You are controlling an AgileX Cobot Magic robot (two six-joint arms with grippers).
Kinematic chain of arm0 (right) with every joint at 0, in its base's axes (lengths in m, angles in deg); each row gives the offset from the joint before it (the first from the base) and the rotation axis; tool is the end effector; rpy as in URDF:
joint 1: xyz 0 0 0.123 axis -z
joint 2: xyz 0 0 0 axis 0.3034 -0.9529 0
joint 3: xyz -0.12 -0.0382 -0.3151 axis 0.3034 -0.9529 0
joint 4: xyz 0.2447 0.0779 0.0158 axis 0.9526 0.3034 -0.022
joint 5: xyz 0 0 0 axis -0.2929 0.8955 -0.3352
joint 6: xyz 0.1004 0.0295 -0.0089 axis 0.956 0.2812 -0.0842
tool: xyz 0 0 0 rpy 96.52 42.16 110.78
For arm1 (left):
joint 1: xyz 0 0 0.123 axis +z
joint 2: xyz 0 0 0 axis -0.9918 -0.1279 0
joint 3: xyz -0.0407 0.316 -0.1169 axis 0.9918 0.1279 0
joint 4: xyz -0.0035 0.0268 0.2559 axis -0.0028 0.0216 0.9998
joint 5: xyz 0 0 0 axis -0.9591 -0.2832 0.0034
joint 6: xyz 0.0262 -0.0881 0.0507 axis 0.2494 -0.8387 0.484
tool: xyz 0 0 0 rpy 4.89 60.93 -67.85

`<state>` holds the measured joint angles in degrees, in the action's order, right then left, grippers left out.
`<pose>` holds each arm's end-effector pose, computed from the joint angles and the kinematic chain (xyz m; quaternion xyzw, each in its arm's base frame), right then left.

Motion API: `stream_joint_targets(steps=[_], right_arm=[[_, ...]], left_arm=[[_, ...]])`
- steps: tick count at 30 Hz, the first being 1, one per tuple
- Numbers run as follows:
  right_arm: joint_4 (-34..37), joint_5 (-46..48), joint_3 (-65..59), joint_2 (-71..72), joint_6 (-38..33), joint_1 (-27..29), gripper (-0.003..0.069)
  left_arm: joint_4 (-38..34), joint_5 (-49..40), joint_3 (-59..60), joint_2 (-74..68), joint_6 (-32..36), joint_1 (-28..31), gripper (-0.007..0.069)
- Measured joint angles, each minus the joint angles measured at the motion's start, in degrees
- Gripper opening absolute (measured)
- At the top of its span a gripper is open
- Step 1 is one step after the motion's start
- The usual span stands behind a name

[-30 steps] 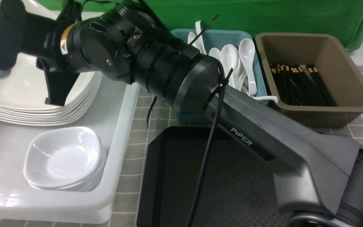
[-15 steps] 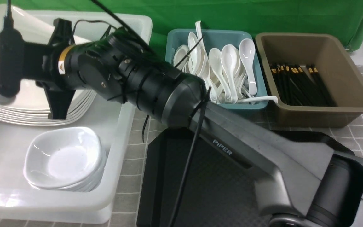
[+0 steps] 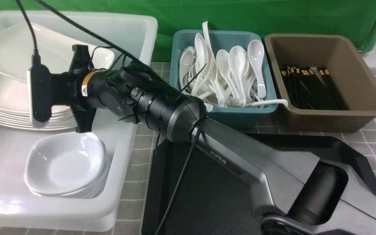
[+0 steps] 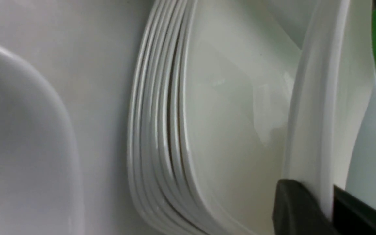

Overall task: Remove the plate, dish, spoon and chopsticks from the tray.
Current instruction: Use the right arm to put the plate into the large storage box on the left

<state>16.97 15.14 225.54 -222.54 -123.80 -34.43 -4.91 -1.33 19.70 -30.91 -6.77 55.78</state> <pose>0.4078 0.5212 0.2682 -0.6610 0.4591 -0.0415 0.5922 -0.0472 0.0316 0.3288 0.1619 0.8173 -0.1111 0.5417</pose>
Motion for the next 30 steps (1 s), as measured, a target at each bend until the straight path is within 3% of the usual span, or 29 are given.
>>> stream_joint_targets(steps=[7,8,12,15,23,26,27,29,30], right_arm=[[-0.2,-2.46,0.22,-0.82,0.5,0.07,0.0206],[-0.2,-2.39,0.26,-1.02,1.5,0.07,0.0267],[-0.2,-0.94,0.26,-0.77,4.11,0.0,0.0388],[-0.2,3.28,0.26,0.73,7.37,-0.29,0.0421],[-0.39,20.37,0.34,8.63,13.03,-1.32,0.0421],[-0.51,36.75,0.34,15.6,19.64,-1.83,0.0335],[-0.51,37.69,0.34,15.98,20.07,-1.83,0.0328],[-0.44,46.84,0.29,20.96,26.85,-1.77,0.0208],[-0.44,47.52,0.3,21.35,27.44,-1.76,0.0198]], left_arm=[[-1.64,1.84,0.0,0.0,0.0,0.0,0.0011],[-2.17,2.26,0.0,0.0,0.0,0.0,0.0011],[-2.98,3.29,0.0,0.0,0.0,0.0,0.0011],[-3.35,3.69,0.0,0.0,0.44,0.0,0.0011],[-3.74,6.16,0.0,0.0,0.81,0.0,0.0011],[-3.74,7.39,0.0,-0.93,1.63,0.0,0.0011],[-3.74,7.5,0.0,-1.25,1.97,0.0,0.0011],[-4.2,9.26,0.0,-3.86,3.83,0.0,0.0011],[-4.2,9.5,0.0,-4.12,3.83,0.0,0.0011]])
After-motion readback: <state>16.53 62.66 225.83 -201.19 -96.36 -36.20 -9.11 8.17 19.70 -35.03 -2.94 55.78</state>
